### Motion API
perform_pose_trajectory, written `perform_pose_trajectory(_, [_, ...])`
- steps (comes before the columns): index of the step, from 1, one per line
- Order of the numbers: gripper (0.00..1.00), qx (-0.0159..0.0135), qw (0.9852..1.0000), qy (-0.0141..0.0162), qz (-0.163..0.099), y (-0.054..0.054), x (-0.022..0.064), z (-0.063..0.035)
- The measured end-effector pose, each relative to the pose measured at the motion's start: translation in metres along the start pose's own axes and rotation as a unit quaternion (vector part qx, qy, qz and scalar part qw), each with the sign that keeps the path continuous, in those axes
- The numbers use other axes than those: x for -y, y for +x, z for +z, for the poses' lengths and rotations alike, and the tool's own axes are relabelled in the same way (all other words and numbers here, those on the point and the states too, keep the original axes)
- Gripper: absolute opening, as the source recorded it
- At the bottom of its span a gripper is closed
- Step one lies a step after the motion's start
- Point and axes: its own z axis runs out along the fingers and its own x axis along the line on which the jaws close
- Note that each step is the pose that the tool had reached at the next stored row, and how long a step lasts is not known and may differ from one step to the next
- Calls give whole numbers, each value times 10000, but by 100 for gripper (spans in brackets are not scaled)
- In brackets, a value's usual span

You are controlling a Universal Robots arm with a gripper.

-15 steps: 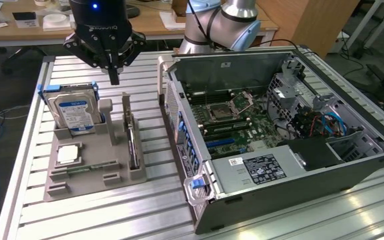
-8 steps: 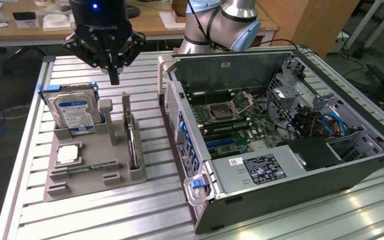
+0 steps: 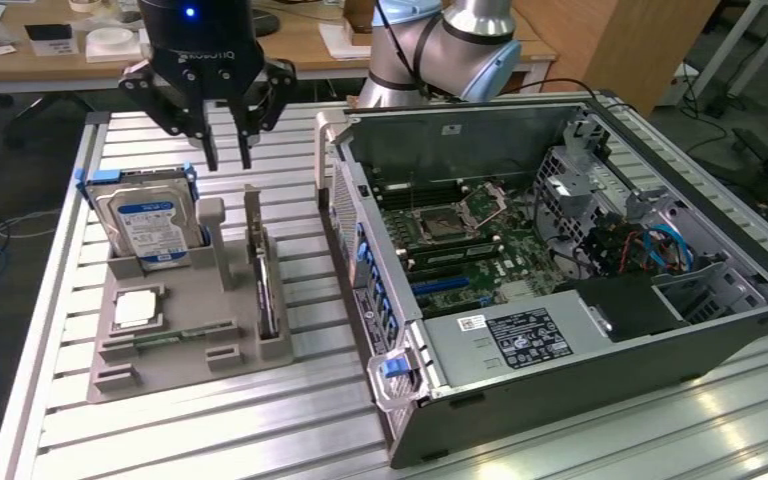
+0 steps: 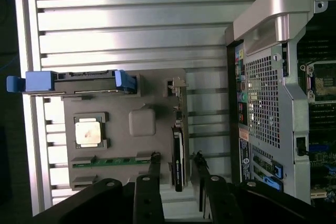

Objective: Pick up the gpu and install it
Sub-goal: 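Pick up the gpu and move the gpu toward the slot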

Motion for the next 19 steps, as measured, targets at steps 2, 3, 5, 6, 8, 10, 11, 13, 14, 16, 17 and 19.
perform_pose_trajectory(2, [47,0,10000,0,0,0,0,0])
perform_pose_trajectory(3, [47,0,10000,0,0,0,0,0])
perform_pose_trajectory(5, [53,0,10000,0,0,0,0,0])
perform_pose_trajectory(6, [59,0,10000,0,0,0,0,0])
perform_pose_trajectory(8, [59,-1,10000,0,-23,1,-3,8])
perform_pose_trajectory(10, [59,-8,9999,-1,-138,1,-3,22])
perform_pose_trajectory(11, [59,-11,9998,1,-179,1,-3,32])
perform_pose_trajectory(13, [59,-19,9997,3,-251,2,0,55])
perform_pose_trajectory(14, [59,-21,9996,6,-279,1,5,67])
perform_pose_trajectory(16, [59,-22,9996,7,-286,0,28,79])
perform_pose_trajectory(17, [59,-21,9996,12,-286,-1,40,84])
perform_pose_trajectory(19, [59,-20,9996,26,-286,-3,65,98])
